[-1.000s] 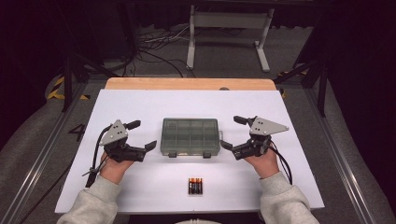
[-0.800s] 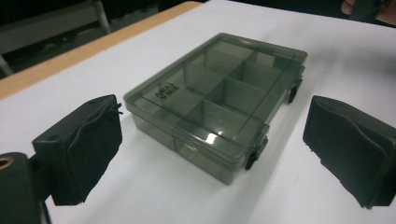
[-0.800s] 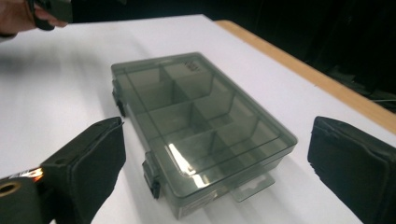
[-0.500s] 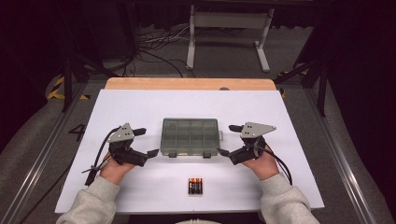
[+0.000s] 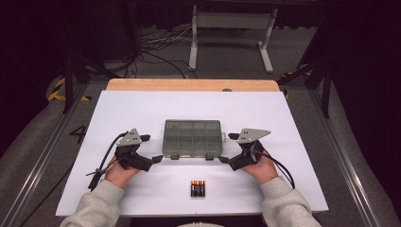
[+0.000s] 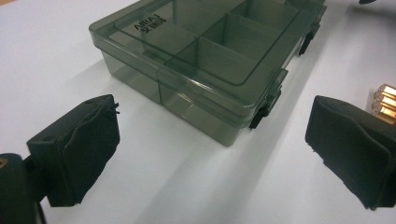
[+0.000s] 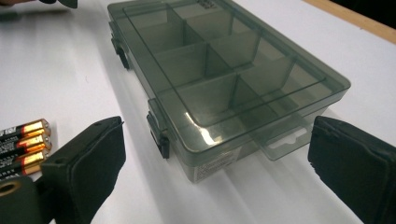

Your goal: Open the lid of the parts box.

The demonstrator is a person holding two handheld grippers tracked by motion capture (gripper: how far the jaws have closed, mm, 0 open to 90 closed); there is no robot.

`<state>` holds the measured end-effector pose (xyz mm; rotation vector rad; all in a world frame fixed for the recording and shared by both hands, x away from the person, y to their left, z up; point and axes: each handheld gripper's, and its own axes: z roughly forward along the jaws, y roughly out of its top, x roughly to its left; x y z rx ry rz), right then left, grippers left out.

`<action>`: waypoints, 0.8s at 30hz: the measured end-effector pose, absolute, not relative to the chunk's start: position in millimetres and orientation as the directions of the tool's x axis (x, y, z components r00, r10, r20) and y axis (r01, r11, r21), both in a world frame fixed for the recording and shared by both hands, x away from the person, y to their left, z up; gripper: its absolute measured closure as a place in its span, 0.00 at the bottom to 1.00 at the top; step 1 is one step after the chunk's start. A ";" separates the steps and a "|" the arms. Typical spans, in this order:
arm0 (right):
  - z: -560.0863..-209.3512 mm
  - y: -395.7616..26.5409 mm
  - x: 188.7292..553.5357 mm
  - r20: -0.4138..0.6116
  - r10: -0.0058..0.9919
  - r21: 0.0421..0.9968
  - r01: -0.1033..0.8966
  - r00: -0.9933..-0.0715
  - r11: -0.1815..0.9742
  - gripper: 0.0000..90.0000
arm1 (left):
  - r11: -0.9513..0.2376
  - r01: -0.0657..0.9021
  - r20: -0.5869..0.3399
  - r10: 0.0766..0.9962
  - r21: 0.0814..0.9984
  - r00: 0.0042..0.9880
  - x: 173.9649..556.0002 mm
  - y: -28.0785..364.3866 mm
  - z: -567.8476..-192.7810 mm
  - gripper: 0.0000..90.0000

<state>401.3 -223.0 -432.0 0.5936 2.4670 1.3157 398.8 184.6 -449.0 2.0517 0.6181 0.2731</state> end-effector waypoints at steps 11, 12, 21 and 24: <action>-442.9 -222.6 402.4 -0.034 0.484 0.822 0.251 -0.874 0.511 0.07 | -0.434 0.349 -0.079 0.529 0.831 0.845 401.1 182.7 -457.2 0.05; -443.0 -222.9 402.1 -0.034 0.489 0.825 0.252 -0.872 0.507 0.08 | -0.439 0.345 -0.075 0.525 0.830 0.848 401.0 181.6 -457.6 0.06; -445.1 -223.9 399.8 -0.034 0.488 0.822 0.253 -0.872 0.510 0.30 | -0.454 0.340 -0.070 0.513 0.824 0.855 401.4 177.1 -460.7 0.19; -446.6 -223.2 399.1 -0.030 0.481 0.816 0.257 -0.876 0.518 0.36 | -0.456 0.334 -0.064 0.512 0.825 0.857 402.0 177.2 -460.9 0.25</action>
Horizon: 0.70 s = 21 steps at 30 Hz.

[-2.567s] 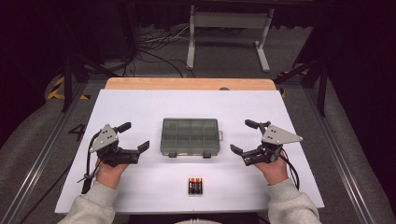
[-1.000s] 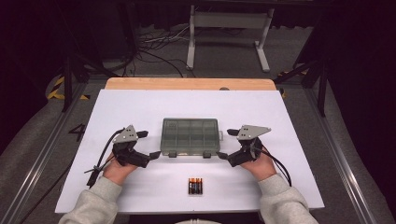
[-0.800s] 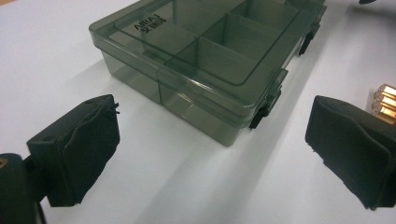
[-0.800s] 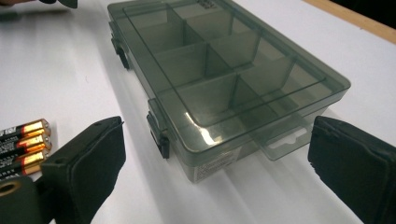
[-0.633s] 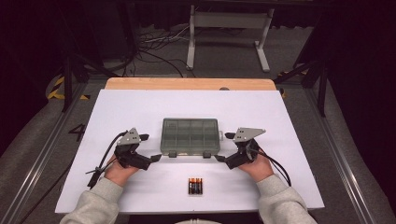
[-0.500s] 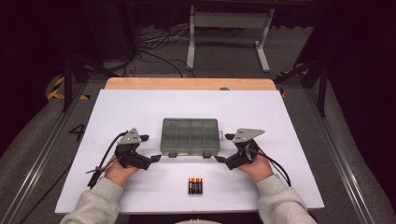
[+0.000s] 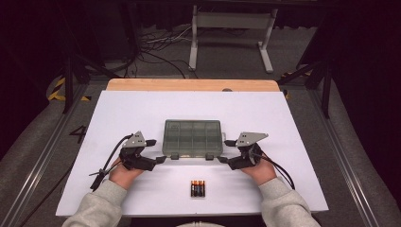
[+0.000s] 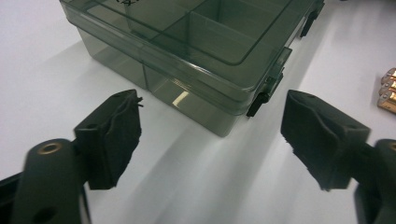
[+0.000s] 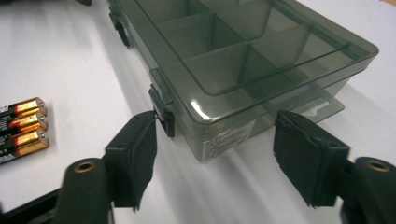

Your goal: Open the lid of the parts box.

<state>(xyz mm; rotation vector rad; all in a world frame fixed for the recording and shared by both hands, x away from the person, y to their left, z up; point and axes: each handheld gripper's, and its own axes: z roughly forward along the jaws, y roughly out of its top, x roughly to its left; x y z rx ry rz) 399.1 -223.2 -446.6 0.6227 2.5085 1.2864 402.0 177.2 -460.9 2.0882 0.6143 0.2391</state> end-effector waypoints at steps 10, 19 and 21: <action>-449.3 -223.1 398.2 -0.020 0.482 0.810 0.268 -0.876 0.521 0.53 | -0.461 0.332 -0.070 0.497 0.823 0.865 400.9 175.5 -462.2 0.46; -450.9 -223.4 398.3 -0.020 0.490 0.805 0.276 -0.872 0.525 0.61 | -0.475 0.322 -0.064 0.481 0.819 0.874 399.2 173.8 -462.5 0.62; -451.1 -223.1 398.3 -0.022 0.489 0.805 0.275 -0.872 0.526 0.61 | -0.477 0.322 -0.064 0.480 0.818 0.875 399.1 173.5 -462.5 0.63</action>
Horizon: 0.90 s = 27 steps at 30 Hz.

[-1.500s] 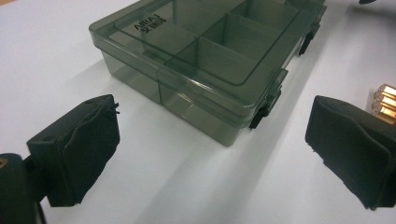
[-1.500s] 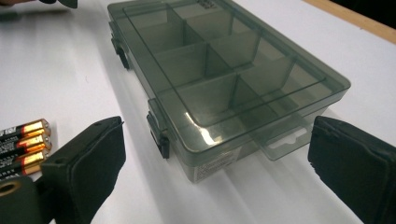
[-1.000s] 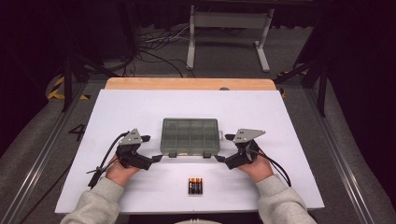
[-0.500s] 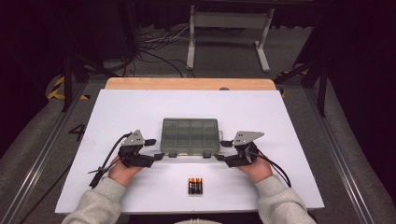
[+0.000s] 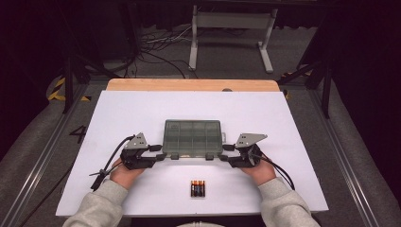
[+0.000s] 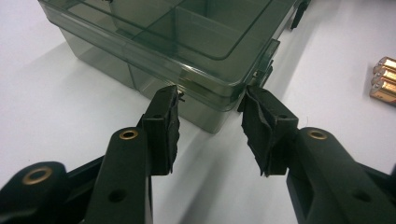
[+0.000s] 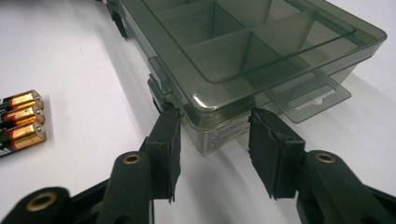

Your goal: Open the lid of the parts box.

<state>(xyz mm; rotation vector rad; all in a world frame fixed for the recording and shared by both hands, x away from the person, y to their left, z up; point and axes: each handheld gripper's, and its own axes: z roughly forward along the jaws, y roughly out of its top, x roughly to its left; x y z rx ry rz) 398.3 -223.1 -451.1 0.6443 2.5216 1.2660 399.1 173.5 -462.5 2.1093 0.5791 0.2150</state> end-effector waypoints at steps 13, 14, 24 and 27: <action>-451.5 -223.2 398.1 -0.024 0.492 0.807 0.274 -0.870 0.523 0.62 | -0.499 0.308 -0.041 0.476 0.810 0.878 398.3 172.9 -462.1 0.67; -451.4 -223.1 398.0 -0.024 0.493 0.807 0.274 -0.870 0.523 0.62 | -0.500 0.307 -0.039 0.478 0.810 0.878 398.2 172.9 -462.0 0.67; -451.0 -222.9 397.9 -0.021 0.496 0.807 0.278 -0.868 0.521 0.62 | -0.511 0.293 -0.018 0.476 0.808 0.879 396.3 171.9 -460.7 0.70; -450.9 -223.0 397.9 -0.020 0.496 0.807 0.279 -0.868 0.520 0.62 | -0.509 0.297 -0.022 0.478 0.808 0.878 395.9 171.7 -460.7 0.70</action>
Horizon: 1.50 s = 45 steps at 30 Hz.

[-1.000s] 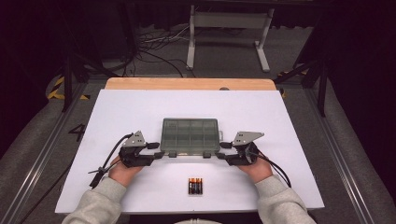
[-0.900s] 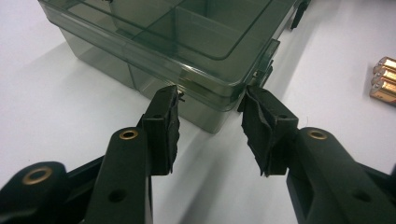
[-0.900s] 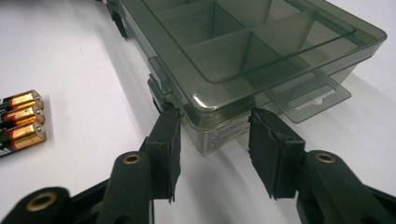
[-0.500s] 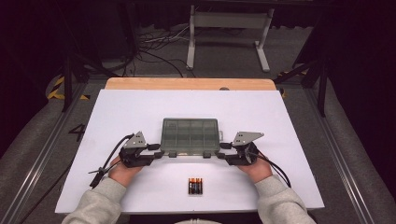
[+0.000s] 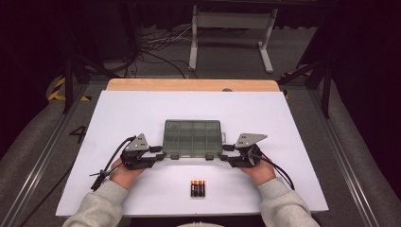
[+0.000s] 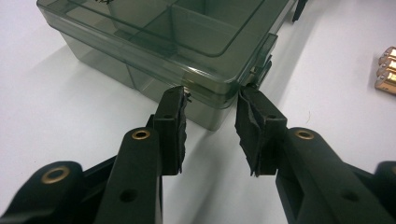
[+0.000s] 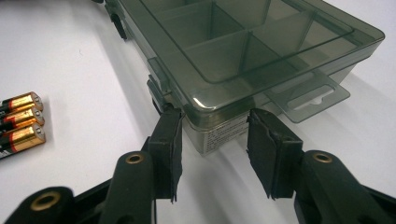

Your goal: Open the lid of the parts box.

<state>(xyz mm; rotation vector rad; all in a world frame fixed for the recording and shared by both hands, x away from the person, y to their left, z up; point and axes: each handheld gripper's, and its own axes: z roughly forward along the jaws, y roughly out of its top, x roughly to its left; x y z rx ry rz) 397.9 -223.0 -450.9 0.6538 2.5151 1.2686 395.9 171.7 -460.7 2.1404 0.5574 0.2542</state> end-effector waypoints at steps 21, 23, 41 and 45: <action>-437.8 -227.6 391.8 -0.021 0.487 0.873 0.221 -0.873 0.435 0.85 | -0.424 0.256 -0.039 0.459 0.869 0.888 391.2 176.9 -448.7 0.91; -437.1 -227.5 391.6 -0.022 0.488 0.881 0.214 -0.872 0.422 0.86 | -0.394 0.242 -0.037 0.462 0.887 0.886 390.4 177.8 -446.9 0.91; -434.9 -229.9 388.6 -0.021 0.521 0.903 0.207 -0.853 0.375 0.74 | -0.318 0.221 -0.047 0.474 0.922 0.879 391.6 178.3 -443.8 0.92; -434.1 -228.2 389.1 -0.073 0.574 0.893 0.203 -0.816 0.403 0.46 | -0.306 0.223 -0.054 0.477 0.926 0.877 392.9 179.3 -443.6 0.92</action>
